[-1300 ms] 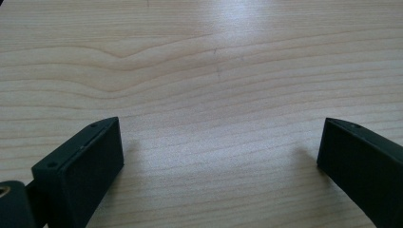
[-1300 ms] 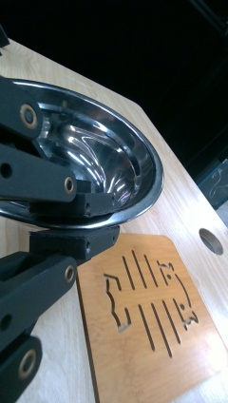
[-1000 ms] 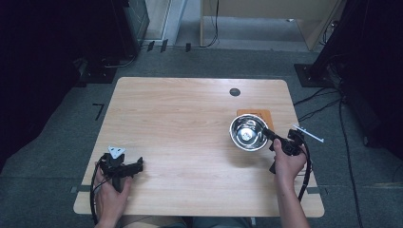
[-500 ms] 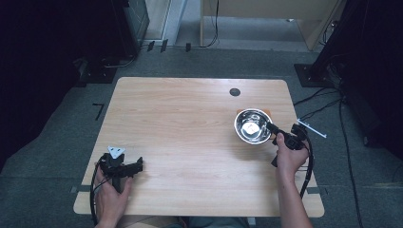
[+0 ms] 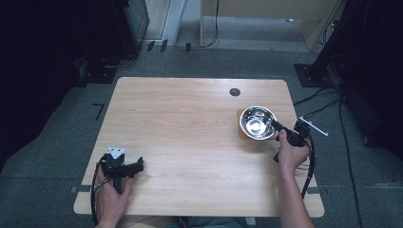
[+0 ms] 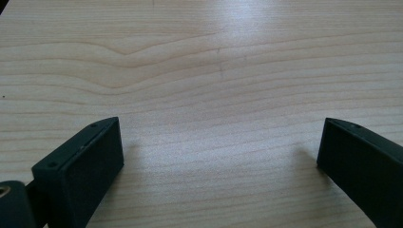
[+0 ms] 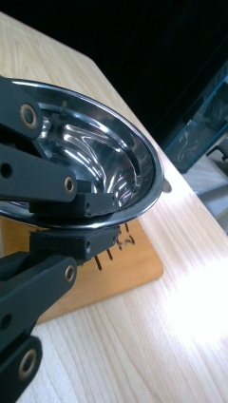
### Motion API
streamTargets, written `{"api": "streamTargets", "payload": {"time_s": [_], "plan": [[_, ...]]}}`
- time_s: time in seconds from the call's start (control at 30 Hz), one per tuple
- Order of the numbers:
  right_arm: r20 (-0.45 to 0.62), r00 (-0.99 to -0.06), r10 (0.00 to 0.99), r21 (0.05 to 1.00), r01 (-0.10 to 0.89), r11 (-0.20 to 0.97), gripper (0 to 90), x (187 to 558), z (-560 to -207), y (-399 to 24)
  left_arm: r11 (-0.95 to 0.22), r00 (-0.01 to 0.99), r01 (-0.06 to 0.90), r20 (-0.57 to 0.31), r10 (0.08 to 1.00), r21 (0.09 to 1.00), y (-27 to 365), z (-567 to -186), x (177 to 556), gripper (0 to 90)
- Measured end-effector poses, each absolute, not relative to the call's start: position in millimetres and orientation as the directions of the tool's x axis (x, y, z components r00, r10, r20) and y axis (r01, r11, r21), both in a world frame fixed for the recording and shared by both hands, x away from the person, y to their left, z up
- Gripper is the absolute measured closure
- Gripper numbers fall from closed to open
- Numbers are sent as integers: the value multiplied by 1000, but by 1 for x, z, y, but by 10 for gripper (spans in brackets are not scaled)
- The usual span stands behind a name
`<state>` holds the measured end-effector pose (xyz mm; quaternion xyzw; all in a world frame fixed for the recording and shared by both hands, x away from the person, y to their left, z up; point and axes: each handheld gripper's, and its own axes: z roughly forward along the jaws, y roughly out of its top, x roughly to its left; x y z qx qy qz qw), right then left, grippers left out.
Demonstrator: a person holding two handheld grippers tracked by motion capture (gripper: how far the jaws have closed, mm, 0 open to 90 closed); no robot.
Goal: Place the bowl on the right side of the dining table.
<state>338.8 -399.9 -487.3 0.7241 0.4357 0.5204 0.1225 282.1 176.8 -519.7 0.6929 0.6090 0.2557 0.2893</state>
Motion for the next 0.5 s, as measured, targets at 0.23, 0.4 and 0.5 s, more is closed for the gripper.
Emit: {"api": "streamTargets", "payload": {"time_s": [0.23,0.4,0.5], "plan": [[620,109,777,647,488,-586,852,347,-492,-401,-92,129,696,2,992,712,177,-520,282,13],[608,129,783,652,482,-585,852,353,-495,-403,-92,129,696,2,992,712,177,-520,282,13],[600,143,787,653,481,-585,852,355,-498,-405,-92,129,696,2,992,712,177,-520,282,13]]}}
